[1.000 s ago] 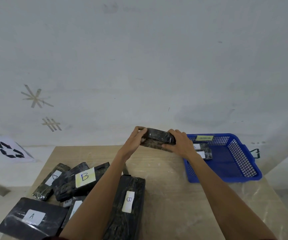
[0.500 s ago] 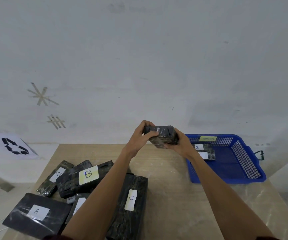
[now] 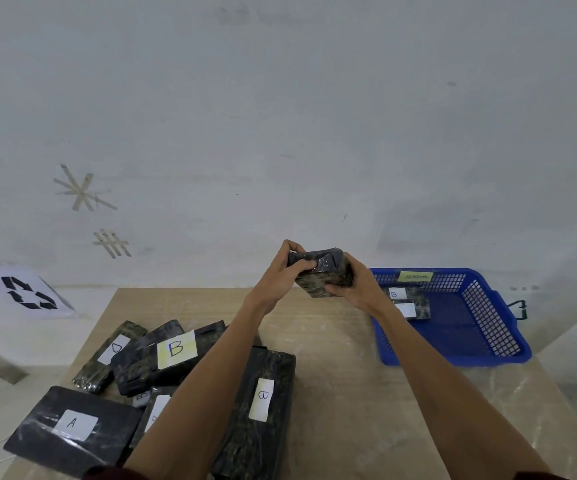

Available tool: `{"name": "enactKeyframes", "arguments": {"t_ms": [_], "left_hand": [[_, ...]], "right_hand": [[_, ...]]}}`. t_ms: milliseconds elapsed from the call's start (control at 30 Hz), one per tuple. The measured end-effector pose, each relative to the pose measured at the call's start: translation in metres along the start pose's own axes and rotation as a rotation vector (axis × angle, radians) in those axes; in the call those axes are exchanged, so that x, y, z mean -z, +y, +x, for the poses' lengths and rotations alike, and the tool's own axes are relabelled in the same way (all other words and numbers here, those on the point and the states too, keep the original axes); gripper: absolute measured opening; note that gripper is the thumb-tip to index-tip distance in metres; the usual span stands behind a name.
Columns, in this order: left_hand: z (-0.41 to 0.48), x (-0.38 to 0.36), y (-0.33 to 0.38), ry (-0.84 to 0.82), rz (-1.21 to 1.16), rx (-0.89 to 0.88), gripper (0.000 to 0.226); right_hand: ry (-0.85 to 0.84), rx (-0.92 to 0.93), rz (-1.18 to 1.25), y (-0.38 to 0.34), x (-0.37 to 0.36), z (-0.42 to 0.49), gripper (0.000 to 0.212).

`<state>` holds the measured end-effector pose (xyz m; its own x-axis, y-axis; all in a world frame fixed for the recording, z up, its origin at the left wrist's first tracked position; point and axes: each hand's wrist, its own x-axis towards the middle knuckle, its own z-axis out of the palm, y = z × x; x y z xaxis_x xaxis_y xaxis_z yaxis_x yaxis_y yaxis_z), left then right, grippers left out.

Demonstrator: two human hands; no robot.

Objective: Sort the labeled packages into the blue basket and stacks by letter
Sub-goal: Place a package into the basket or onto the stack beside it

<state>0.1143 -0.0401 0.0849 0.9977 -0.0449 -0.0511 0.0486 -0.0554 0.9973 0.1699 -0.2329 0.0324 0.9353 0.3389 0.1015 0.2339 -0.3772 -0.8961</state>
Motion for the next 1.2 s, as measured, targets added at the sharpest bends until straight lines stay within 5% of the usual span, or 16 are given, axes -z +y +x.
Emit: {"name": "enactKeyframes", "arguments": {"t_ms": [300, 600, 800, 1067, 1200], "left_hand": [[0.002, 0.000, -0.006, -0.012, 0.028, 0.081, 0.016], [0.007, 0.001, -0.009, 0.196, 0.056, 0.116, 0.064], [0.000, 0.013, -0.011, 0.269, -0.060, 0.098, 0.030], [-0.003, 0.013, -0.019, 0.252, -0.212, 0.066, 0.012], [-0.003, 0.008, -0.018, 0.223, -0.239, 0.126, 0.027]], "right_hand": [[-0.037, -0.062, -0.135, 0.006, 0.000, -0.005, 0.052], [0.105, 0.030, -0.521, -0.015, 0.001, 0.003, 0.051], [0.120, -0.067, -0.226, -0.022, 0.008, -0.014, 0.084], [0.047, -0.342, 0.411, -0.028, 0.007, -0.014, 0.071], [0.164, -0.256, 0.344, -0.034, 0.003, -0.008, 0.058]]}}
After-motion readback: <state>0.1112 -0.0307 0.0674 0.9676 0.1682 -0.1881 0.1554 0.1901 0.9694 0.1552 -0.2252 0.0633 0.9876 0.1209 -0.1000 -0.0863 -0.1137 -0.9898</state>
